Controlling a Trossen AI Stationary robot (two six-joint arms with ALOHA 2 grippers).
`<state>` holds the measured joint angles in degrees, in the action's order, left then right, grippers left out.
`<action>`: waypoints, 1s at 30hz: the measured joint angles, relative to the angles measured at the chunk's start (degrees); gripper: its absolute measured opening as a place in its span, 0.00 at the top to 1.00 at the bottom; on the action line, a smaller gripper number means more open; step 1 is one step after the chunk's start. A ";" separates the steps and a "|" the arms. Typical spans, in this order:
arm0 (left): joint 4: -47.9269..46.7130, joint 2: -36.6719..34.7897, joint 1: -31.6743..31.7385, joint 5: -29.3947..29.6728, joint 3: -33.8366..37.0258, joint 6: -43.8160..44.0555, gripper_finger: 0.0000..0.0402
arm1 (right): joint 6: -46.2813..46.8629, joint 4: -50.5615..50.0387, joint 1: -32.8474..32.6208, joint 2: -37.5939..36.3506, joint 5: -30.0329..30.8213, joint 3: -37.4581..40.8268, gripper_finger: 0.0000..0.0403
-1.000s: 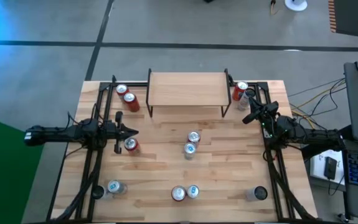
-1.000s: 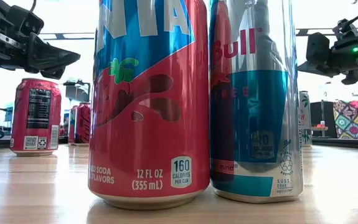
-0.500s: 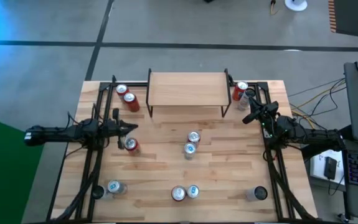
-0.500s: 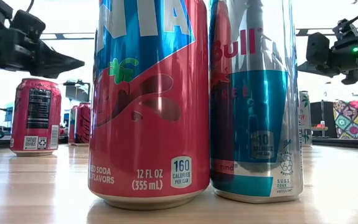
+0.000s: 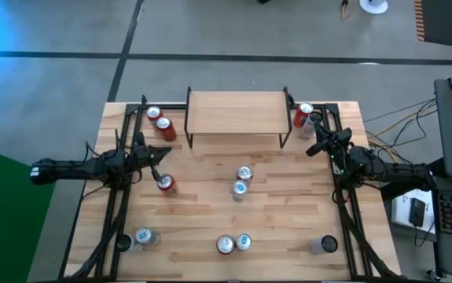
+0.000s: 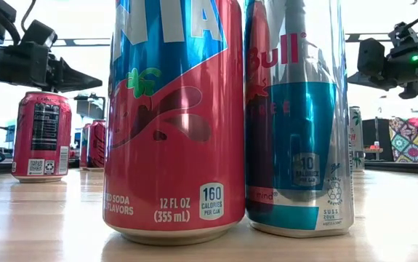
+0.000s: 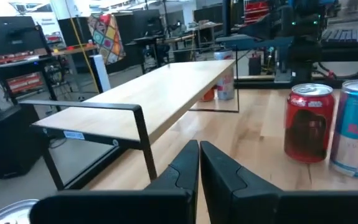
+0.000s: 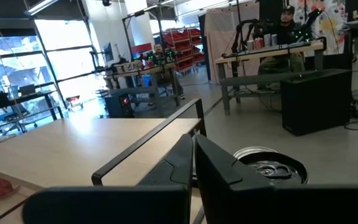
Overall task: Place canned beverage on shelf
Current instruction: Put the top white pink soda can on the shelf
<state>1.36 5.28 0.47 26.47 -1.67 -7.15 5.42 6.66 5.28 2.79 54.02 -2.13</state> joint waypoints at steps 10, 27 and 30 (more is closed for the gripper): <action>1.28 -0.11 0.35 12.08 0.02 -8.10 1.00 | 19.14 0.58 -0.02 -0.01 -9.53 0.00 0.98; 27.33 -0.17 0.49 10.50 0.11 15.65 1.00 | 24.91 1.80 0.00 0.00 -11.53 0.00 0.98; 30.01 -0.17 0.50 10.47 0.11 16.32 1.00 | 24.82 2.84 -0.01 0.00 -19.35 -0.02 0.98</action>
<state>31.37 5.10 0.97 36.94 -1.56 9.18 30.24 9.50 5.27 2.79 34.67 -2.15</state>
